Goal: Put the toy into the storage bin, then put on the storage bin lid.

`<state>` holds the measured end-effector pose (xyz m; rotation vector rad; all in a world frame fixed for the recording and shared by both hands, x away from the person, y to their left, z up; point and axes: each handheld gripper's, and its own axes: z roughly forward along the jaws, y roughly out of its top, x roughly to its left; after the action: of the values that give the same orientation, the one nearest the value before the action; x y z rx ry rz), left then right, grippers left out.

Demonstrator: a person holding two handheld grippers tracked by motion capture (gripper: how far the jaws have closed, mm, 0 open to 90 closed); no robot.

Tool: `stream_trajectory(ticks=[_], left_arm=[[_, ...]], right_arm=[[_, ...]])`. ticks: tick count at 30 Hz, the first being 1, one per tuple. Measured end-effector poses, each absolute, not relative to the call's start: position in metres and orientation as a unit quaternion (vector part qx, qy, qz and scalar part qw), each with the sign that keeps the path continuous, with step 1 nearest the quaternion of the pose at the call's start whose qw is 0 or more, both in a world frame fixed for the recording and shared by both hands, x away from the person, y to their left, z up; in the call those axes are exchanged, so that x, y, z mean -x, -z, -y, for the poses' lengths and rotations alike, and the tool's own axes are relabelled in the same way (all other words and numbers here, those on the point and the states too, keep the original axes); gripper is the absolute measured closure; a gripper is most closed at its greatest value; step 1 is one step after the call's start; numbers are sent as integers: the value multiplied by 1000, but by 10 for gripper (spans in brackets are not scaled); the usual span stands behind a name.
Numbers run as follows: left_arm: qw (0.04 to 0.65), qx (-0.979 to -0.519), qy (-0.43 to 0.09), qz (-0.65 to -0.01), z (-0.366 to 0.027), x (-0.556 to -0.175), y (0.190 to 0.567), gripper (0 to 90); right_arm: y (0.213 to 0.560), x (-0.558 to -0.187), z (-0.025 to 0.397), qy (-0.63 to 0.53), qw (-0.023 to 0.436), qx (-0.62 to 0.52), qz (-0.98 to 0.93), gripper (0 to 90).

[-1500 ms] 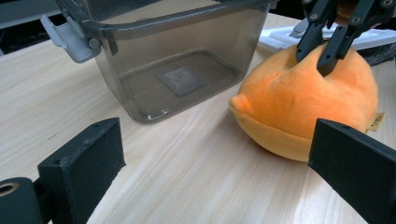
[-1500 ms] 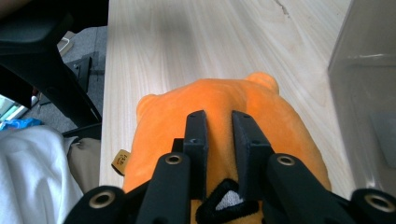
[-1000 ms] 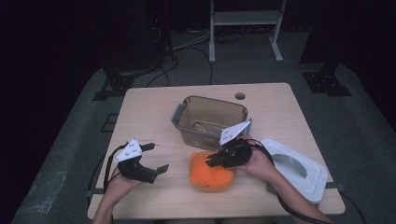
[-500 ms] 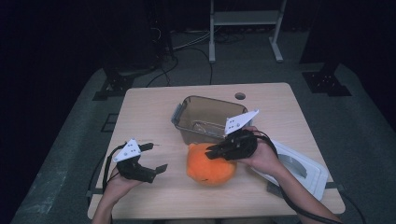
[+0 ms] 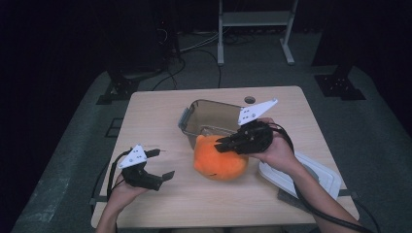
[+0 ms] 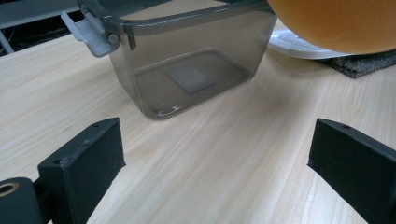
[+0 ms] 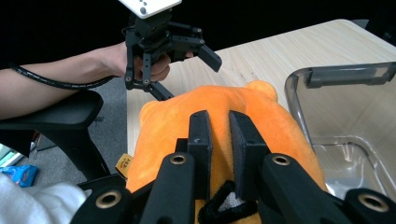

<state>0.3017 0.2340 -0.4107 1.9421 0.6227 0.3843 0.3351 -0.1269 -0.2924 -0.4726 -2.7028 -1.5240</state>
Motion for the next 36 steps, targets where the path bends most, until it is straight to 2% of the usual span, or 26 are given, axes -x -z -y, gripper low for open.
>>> stream_trajectory(ticks=[36], left_arm=[[509,-808,-154,-252,-230,-303,411,27]], right_arm=[[259,-366,126,490,-15,169,855,786]])
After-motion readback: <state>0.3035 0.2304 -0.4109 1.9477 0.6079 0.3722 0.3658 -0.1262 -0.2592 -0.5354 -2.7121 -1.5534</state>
